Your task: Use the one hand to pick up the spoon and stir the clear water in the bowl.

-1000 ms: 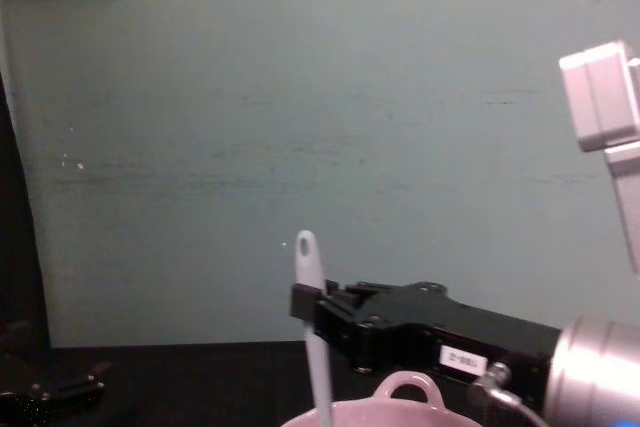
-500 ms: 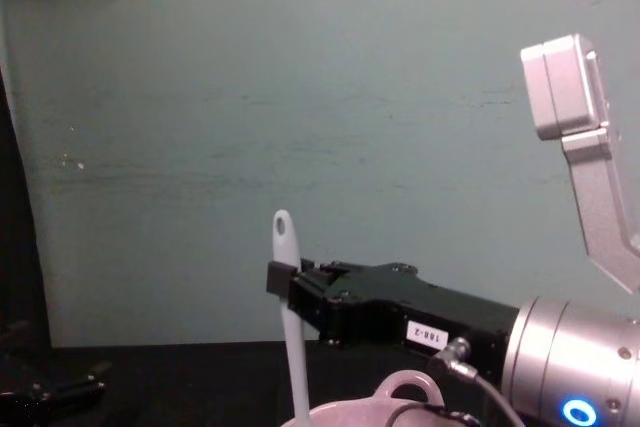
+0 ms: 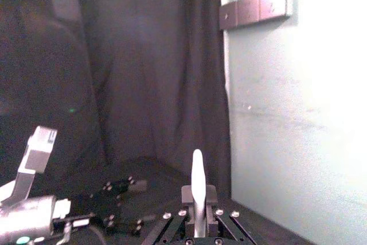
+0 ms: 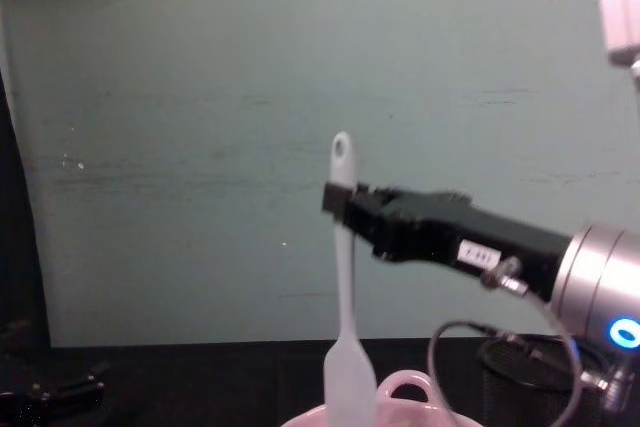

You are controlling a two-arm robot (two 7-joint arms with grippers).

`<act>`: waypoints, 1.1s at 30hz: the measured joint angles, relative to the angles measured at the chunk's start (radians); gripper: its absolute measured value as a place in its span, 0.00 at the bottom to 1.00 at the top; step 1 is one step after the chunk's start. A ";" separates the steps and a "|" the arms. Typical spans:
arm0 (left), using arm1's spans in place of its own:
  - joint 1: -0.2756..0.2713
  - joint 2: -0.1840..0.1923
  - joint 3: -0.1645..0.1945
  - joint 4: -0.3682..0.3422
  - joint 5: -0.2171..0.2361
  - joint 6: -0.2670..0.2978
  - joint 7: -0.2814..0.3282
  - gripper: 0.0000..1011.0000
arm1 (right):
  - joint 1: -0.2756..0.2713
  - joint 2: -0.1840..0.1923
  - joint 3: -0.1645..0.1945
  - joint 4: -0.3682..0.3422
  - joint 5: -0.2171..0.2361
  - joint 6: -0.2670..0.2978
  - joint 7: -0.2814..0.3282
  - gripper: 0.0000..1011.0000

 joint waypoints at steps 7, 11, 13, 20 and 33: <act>0.000 0.000 0.000 0.000 0.000 0.000 0.000 0.99 | -0.008 0.019 0.033 -0.053 0.011 -0.003 -0.014 0.11; 0.000 0.000 0.000 0.000 0.000 0.000 0.000 0.99 | -0.009 0.025 0.040 -0.068 0.014 0.001 -0.018 0.11; 0.000 0.000 0.000 0.000 0.000 0.000 0.000 0.99 | -0.009 0.027 0.043 -0.074 0.016 0.003 -0.018 0.11; 0.000 0.000 0.000 0.000 0.000 0.000 0.000 0.99 | -0.009 0.034 0.048 -0.083 0.019 0.010 -0.021 0.11; 0.000 0.000 0.000 0.000 0.000 0.000 0.000 0.99 | -0.018 0.070 0.138 -0.088 0.128 0.073 -0.039 0.11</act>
